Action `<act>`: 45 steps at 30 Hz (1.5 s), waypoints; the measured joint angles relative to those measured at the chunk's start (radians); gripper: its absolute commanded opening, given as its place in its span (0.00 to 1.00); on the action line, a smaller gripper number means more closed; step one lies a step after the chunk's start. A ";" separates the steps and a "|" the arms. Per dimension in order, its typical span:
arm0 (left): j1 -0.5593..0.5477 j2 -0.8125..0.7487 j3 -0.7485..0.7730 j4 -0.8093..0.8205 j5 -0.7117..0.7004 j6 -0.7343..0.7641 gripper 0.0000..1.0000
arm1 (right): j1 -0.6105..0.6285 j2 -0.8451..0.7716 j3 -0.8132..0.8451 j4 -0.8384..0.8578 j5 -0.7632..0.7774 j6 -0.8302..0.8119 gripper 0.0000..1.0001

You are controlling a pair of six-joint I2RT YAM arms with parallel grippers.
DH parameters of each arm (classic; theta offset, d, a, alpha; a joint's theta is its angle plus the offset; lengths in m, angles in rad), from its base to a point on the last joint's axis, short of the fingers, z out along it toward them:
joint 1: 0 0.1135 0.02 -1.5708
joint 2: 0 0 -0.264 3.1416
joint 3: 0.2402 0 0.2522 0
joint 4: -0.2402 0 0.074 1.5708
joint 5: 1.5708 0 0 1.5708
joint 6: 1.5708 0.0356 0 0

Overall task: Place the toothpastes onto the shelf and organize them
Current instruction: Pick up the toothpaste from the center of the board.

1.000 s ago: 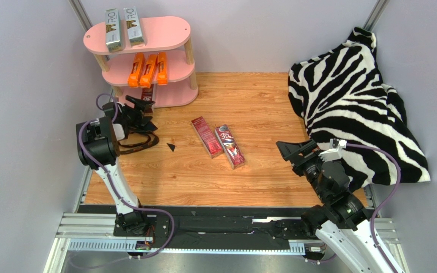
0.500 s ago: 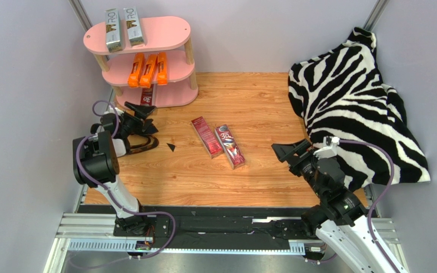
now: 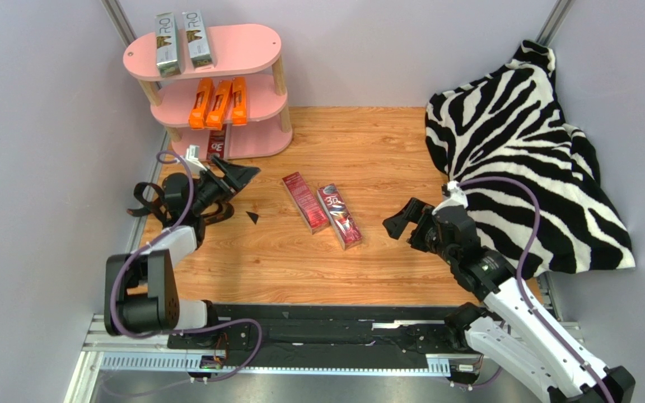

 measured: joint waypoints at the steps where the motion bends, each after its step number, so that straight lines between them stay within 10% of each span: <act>1: -0.015 -0.030 0.001 -0.034 0.001 0.024 0.99 | 0.003 0.021 0.003 0.000 -0.001 -0.014 1.00; 19: -0.358 -0.370 0.116 -0.792 -0.143 0.424 0.99 | 0.192 0.703 0.390 0.009 -0.003 -0.380 1.00; 38: -0.483 -0.415 0.116 -0.970 -0.263 0.489 0.99 | 0.192 1.111 0.604 0.015 0.003 -0.532 1.00; 45: -0.483 -0.419 0.116 -0.976 -0.261 0.492 0.99 | 0.192 1.212 0.659 0.006 0.011 -0.537 0.86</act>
